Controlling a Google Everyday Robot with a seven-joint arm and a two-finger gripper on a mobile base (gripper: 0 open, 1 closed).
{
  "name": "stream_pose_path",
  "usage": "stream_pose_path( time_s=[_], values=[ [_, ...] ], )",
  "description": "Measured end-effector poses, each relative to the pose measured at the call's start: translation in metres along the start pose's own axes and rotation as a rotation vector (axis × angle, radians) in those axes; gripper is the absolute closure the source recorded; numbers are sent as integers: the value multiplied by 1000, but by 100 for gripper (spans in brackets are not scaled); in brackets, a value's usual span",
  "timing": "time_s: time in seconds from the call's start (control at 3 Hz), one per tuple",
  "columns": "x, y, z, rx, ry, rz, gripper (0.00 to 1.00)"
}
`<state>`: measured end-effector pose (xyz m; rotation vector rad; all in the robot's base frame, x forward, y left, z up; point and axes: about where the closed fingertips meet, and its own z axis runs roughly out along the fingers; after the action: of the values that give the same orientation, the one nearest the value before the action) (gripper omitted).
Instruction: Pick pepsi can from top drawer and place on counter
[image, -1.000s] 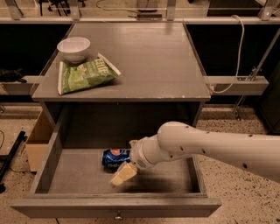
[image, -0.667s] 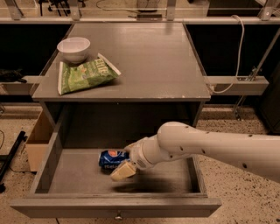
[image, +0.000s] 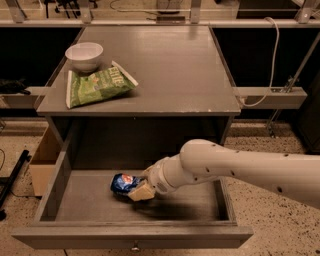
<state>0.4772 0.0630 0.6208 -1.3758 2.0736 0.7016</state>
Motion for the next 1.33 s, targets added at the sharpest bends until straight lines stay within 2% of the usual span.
stream_pose_path(
  time_s=[0.33, 0.67, 1.0, 1.33],
  values=[
    [0, 0, 0, 0, 0, 0, 94],
    [0, 0, 0, 0, 0, 0, 100],
    [1, 0, -1, -3, 14, 4, 100],
    [-8, -11, -35, 37, 28, 23, 100]
  ],
)
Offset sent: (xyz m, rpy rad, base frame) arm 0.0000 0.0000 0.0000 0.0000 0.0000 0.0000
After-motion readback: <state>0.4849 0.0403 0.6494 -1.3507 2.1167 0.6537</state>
